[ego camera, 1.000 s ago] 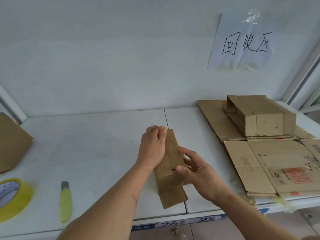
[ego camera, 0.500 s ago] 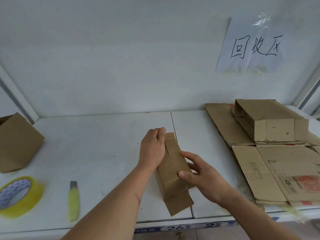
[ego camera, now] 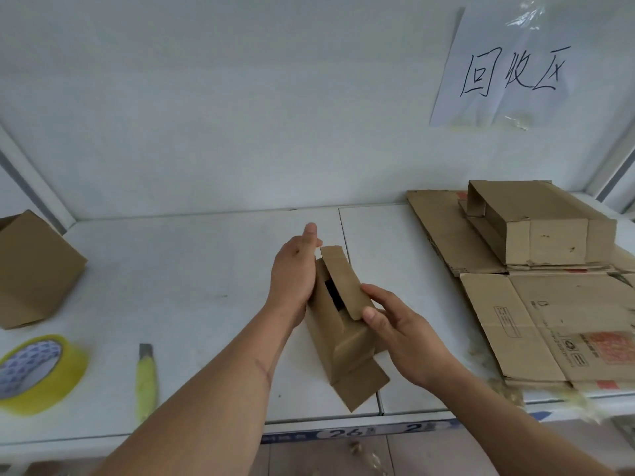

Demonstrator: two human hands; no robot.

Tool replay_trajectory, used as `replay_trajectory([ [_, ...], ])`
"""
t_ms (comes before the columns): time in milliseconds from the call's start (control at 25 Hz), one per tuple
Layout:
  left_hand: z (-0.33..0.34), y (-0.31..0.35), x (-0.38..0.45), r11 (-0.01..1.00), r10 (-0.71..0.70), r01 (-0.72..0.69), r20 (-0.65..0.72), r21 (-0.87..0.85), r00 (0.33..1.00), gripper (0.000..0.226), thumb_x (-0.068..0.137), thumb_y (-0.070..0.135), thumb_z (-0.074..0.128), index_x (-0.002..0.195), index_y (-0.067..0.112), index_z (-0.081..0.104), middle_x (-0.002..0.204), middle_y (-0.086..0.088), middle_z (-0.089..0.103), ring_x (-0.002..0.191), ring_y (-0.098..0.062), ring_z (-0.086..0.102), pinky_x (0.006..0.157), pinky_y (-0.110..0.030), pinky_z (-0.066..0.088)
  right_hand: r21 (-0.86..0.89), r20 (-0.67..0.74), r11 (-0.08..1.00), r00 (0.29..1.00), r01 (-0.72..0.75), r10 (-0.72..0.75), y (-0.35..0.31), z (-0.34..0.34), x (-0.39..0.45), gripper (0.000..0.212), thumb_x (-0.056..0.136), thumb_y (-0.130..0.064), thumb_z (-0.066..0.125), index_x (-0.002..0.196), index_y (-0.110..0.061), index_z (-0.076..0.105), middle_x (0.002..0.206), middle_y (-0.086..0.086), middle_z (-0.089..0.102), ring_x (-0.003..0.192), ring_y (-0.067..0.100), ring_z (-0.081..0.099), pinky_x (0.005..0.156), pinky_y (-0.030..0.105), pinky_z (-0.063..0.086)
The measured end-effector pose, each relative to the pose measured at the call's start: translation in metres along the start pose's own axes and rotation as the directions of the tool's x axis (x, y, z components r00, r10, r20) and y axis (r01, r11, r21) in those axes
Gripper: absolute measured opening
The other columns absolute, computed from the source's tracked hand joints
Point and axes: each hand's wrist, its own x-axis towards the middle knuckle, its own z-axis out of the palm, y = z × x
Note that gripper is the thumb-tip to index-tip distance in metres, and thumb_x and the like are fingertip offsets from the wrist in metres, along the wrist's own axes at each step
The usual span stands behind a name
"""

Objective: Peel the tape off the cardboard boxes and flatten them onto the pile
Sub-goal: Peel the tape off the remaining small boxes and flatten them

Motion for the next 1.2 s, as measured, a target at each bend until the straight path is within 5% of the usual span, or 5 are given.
replay_trajectory([
  [240, -0.017, 0.003, -0.002, 0.940, -0.163, 0.179, 0.080, -0.289, 0.983, 0.058, 0.091, 0.063, 0.049, 0.085, 0.009, 0.069, 0.062, 0.002, 0.053, 0.077, -0.021, 0.059, 0.082, -0.036, 0.048, -0.053, 0.030, 0.998, 0.999, -0.023, 0.024, -0.010, -0.003, 0.003, 0.075, 0.069, -0.069, 0.059, 0.137, -0.041, 0.043, 0.122, -0.016, 0.058, 0.112, 0.005, 0.057, 0.088, 0.026, 0.051],
  [400, -0.048, -0.005, -0.001, 0.979, 0.108, -0.134, 0.168, 0.153, 0.980, 0.030, 0.095, 0.050, 0.053, 0.112, 0.026, 0.062, 0.111, 0.010, 0.063, 0.108, -0.008, 0.059, 0.085, -0.021, 0.044, 0.192, -0.218, 0.981, 0.972, -0.039, 0.081, -0.007, -0.002, 0.007, 0.046, 0.094, -0.061, 0.037, 0.108, -0.028, 0.066, 0.098, -0.003, 0.071, 0.100, 0.016, 0.065, 0.087, 0.032, 0.053],
  [600, -0.062, -0.011, -0.017, 0.828, -0.012, -0.242, 0.447, 0.506, 0.894, 0.042, 0.092, 0.056, 0.053, 0.129, 0.036, 0.050, 0.115, 0.020, 0.055, 0.104, -0.003, 0.054, 0.084, -0.021, 0.047, 0.585, -0.246, 0.781, 0.870, -0.218, 0.427, -0.002, 0.004, 0.020, 0.044, 0.097, -0.059, 0.040, 0.096, -0.024, 0.068, 0.103, 0.006, 0.072, 0.104, 0.025, 0.065, 0.103, 0.049, 0.045],
  [960, -0.041, -0.021, -0.030, 0.896, -0.013, -0.075, 0.193, 0.439, 0.981, 0.048, 0.079, 0.054, 0.071, 0.119, 0.034, 0.051, 0.101, 0.017, 0.062, 0.095, -0.009, 0.062, 0.082, -0.032, 0.053, 0.517, -0.304, 0.840, 0.882, -0.165, 0.360, -0.044, 0.033, 0.036, 0.050, 0.086, -0.076, 0.039, 0.099, -0.033, 0.060, 0.098, 0.000, 0.070, 0.091, 0.022, 0.069, 0.083, 0.046, 0.057],
  [1200, -0.039, -0.032, -0.039, 0.966, 0.060, -0.072, 0.056, 0.247, 0.997, 0.048, 0.094, 0.065, 0.027, 0.103, 0.032, 0.062, 0.097, 0.011, 0.063, 0.095, -0.007, 0.059, 0.080, -0.029, 0.046, 0.260, -0.356, 0.950, 0.898, -0.172, 0.259, -0.054, 0.036, 0.035, 0.020, 0.084, -0.025, 0.070, 0.097, -0.026, 0.056, 0.087, -0.003, 0.066, 0.078, 0.012, 0.062, 0.061, 0.026, 0.047],
])
